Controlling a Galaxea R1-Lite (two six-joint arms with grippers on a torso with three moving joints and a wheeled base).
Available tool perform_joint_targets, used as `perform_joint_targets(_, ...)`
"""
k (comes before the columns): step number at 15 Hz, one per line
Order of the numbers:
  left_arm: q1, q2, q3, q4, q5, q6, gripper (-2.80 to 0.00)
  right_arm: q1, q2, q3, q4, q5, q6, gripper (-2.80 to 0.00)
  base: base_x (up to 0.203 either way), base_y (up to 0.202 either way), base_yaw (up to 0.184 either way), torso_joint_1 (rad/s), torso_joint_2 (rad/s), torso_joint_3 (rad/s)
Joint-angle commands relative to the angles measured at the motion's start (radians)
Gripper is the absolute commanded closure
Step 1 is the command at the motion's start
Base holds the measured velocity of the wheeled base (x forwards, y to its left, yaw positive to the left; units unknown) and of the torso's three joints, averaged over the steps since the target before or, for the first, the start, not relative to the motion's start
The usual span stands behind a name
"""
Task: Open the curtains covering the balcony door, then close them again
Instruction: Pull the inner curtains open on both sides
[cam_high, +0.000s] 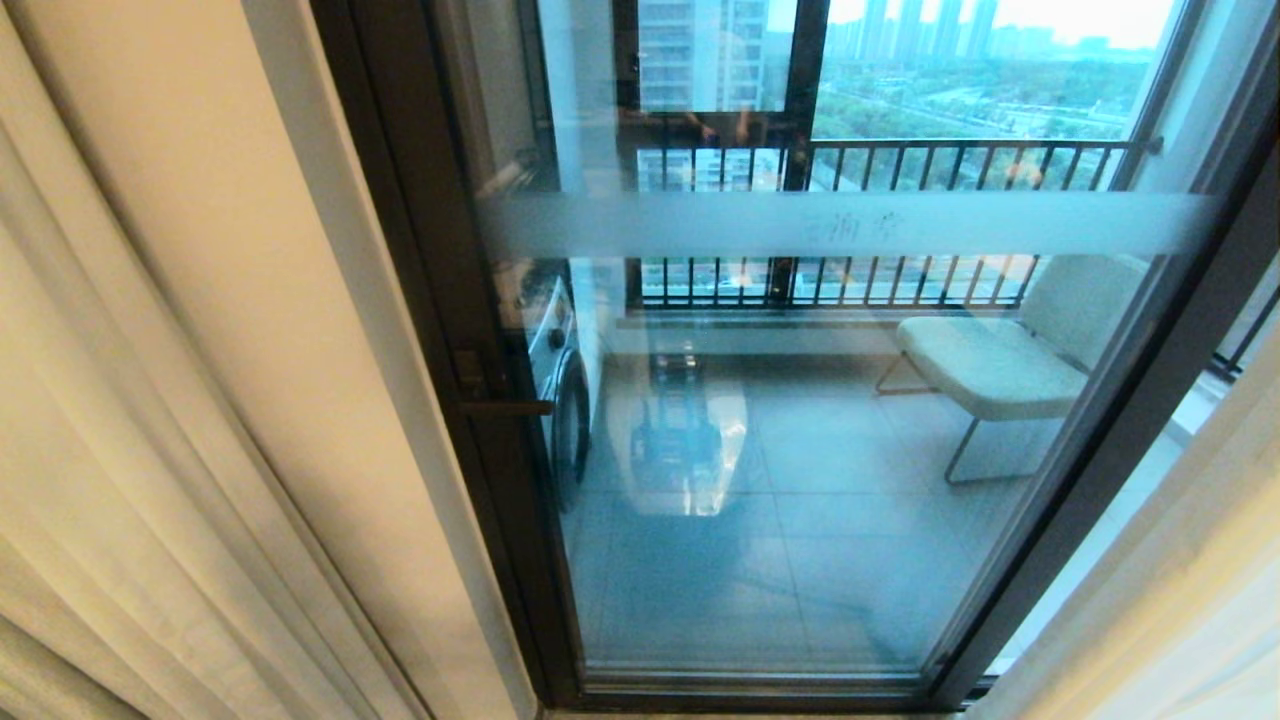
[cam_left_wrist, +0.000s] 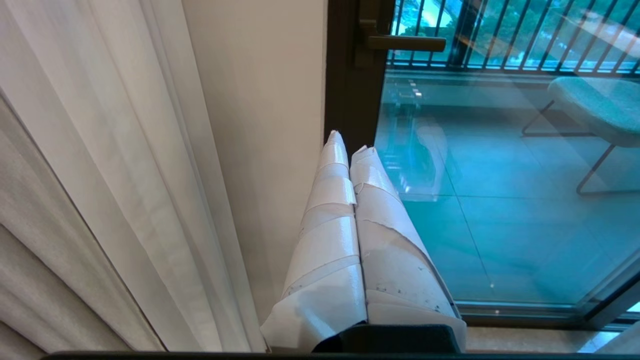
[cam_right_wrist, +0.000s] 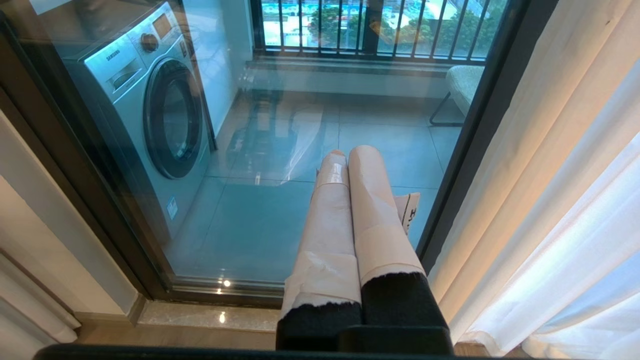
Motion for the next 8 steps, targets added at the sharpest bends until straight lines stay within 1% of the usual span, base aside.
perform_joint_targets(1,0.0,-0.002,0.0,0.0,0.0,0.001,0.0,-0.001,0.0,0.0,0.0,0.001,-0.001,0.0,0.0,0.0,0.0,0.0,0.0,0.0)
perform_joint_targets(8,0.0,-0.002,0.0,0.0,0.0,-0.001,0.0,0.0,0.0,0.0,0.0,0.001,-0.001,0.0,0.0,0.0,0.0,0.0,0.0,0.0)
